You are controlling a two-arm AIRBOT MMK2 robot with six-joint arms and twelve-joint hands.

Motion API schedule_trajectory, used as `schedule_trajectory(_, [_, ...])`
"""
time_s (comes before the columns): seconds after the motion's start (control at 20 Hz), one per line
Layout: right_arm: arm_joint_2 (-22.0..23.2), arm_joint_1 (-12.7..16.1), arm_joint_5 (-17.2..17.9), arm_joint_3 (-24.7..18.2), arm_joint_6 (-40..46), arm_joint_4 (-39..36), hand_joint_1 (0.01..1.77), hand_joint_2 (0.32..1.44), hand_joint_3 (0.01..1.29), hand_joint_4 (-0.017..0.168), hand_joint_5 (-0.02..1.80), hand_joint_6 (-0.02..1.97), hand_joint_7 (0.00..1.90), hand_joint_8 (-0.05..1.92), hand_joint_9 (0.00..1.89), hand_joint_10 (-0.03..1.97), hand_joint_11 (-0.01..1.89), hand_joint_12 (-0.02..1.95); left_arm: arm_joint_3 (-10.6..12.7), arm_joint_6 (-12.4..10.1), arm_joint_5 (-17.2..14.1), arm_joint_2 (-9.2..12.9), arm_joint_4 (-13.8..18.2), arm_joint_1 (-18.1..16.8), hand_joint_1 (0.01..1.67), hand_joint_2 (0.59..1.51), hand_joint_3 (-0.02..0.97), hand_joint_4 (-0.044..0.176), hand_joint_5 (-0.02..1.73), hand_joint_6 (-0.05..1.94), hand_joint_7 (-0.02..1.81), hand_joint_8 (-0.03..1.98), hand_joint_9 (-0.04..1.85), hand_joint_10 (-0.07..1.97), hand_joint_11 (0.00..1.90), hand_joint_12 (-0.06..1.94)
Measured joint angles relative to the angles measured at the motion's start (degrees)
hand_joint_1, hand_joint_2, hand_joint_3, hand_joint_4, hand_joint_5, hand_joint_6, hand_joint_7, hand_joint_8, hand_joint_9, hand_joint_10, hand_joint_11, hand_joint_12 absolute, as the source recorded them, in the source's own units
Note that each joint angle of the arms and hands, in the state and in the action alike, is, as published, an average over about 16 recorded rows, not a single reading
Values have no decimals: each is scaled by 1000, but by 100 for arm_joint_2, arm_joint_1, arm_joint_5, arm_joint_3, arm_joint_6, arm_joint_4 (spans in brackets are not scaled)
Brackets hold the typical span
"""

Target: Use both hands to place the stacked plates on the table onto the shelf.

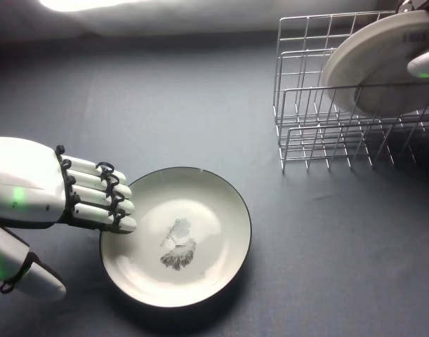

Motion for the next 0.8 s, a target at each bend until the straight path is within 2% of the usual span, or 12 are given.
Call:
schedule_trajectory(0.4, [16, 207, 53, -191, -4, -181, 1108, 1047, 14, 8, 731, 422, 803, 182, 845, 49, 587, 870, 30, 2, 30, -46, -64, 148, 14, 1192, 21, 0, 92, 6, 65, 18, 10, -14, 25, 22])
schedule_trajectory(0.65, [23, 434, 89, -349, -3, -484, 975, 1045, 14, 8, 536, 95, 584, 9, 604, 21, 308, 895, 51, 2, 58, -80, -138, 316, 15, 1194, 21, -1, 78, 3, 47, 16, -9, -23, 20, 15])
schedule_trajectory(0.8, [25, 552, 232, -438, -2, -1000, 900, 1022, 14, 8, 409, 24, 444, 13, 452, 5, 173, 845, 61, 1, 85, -101, -204, 452, 15, 1196, 22, -2, 66, -4, 37, 12, -17, -26, 20, 14])
